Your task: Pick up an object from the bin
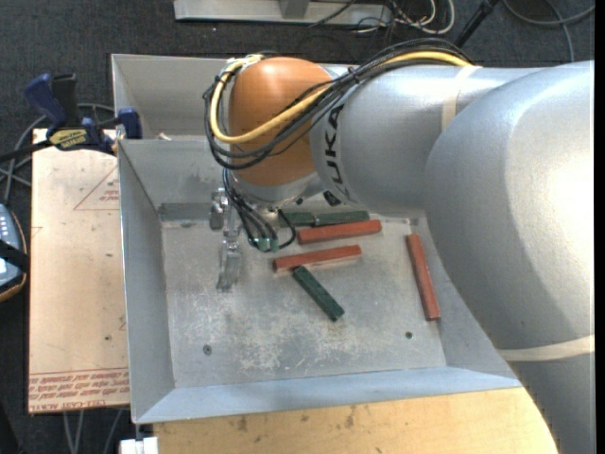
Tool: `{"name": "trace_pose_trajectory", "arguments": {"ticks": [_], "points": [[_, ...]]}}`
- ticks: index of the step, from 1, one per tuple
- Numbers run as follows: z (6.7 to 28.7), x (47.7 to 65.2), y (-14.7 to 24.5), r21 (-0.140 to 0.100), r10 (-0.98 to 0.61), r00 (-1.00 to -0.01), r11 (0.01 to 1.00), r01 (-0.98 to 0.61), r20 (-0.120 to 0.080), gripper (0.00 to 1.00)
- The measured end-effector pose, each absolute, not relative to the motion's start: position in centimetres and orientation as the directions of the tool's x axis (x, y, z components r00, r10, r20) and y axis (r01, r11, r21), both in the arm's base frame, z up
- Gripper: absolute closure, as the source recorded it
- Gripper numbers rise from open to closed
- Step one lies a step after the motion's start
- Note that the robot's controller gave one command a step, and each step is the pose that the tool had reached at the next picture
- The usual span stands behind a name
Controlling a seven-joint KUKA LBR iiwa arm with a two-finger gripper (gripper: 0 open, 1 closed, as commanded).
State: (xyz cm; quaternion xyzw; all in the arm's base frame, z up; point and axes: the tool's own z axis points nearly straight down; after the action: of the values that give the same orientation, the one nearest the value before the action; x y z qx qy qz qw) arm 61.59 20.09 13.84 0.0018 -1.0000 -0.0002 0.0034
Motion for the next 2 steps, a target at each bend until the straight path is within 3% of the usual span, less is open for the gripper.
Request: {"name": "trace_pose_trajectory", "arguments": {"ticks": [1,2], "points": [[9.8,52.7,19.1,-0.001,-0.092,-0.996,0.996,-0.092,0.010,0.00],[10.9,56.2,11.4,-0.002,-0.254,-0.967,0.967,-0.254,-0.003,0.00]]}}
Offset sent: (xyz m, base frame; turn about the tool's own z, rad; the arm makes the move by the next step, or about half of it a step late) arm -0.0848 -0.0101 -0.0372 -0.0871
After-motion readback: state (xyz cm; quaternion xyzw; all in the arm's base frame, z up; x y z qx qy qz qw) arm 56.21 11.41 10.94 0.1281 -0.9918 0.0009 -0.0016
